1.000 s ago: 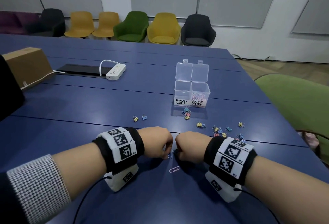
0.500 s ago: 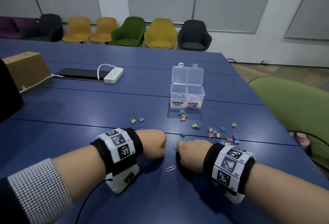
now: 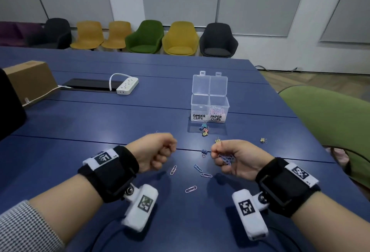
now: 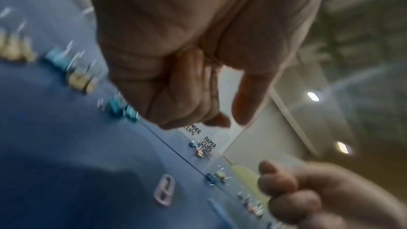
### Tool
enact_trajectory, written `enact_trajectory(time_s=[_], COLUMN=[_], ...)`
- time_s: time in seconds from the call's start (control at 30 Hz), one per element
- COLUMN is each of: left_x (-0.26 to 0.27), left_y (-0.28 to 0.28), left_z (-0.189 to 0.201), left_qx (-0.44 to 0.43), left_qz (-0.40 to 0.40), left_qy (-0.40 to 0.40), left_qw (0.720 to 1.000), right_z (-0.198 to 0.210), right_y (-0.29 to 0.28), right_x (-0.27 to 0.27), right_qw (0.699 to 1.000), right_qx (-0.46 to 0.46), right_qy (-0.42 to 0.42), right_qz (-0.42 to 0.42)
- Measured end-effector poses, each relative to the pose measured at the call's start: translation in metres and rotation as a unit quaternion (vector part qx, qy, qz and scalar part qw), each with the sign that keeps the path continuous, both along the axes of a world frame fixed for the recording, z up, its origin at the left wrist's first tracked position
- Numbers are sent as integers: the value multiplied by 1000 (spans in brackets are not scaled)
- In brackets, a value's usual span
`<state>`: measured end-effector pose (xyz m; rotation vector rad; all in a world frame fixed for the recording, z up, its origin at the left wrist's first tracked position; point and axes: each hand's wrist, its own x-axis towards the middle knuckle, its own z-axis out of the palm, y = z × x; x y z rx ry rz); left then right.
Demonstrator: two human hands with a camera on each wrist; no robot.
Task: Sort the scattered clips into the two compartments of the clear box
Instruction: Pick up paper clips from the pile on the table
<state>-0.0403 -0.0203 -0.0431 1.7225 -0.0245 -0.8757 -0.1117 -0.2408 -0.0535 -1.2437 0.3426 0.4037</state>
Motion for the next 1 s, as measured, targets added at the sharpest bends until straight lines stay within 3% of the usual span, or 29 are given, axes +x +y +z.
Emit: enact_trajectory(time_s=[0.03, 0.07, 0.13, 0.17, 0.2, 0.27, 0.3, 0.33, 0.4, 0.73, 0.9, 1.0], left_x=[-2, -3, -9, -13, -16, -23, -26, -27, -25, -15, -18, -23], left_y=[-1, -1, -5, -8, -11, -19, -23, -27, -31, -36, -38, -42], left_z=[-1, -3, -7, -8, -8, -8, -8, -7, -8, -13, -12, -9], left_qx=[103, 204, 357, 400, 424, 443, 446, 446, 444, 421, 430, 435], left_qz=[-53, -120, -237, -263, -276, -290, -296, -299, -303, -308, -332, -364], left_qy=[-83, -165, -280, -306, -322, -344, -356, -366, -378, -377, -392, -410], left_qw=[990, 957, 859, 823, 801, 775, 766, 760, 753, 765, 742, 715], right_z=[0, 1, 4, 5, 7, 8, 7, 5, 1, -2, -4, -3], right_y=[1, 2, 4, 6, 8, 14, 18, 22, 28, 50, 63, 63], right_x=[1, 1, 5, 6, 7, 10, 11, 12, 16, 38, 42, 37], right_qw=[1000, 998, 986, 967, 927, 791, 731, 693, 658, 646, 597, 570], right_qx=[-29, -63, -160, -242, -349, -559, -620, -655, -681, -683, -718, -735], right_qy=[-7, -9, -21, -39, -62, -110, -118, -113, -108, -136, -142, -150], right_qz=[8, 15, 43, 73, 118, 223, 258, 279, 303, 312, 327, 335])
